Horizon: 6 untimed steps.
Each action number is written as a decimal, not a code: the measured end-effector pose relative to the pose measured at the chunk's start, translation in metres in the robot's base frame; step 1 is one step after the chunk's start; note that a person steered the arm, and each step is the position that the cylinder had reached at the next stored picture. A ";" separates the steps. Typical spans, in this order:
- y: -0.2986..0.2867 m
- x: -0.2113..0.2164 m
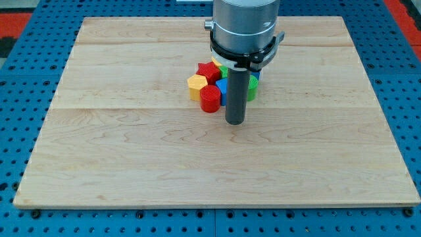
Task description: Move group of blocks up a bit
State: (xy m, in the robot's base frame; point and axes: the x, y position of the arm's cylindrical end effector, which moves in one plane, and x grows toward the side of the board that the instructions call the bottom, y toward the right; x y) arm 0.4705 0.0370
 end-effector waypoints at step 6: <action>-0.023 -0.038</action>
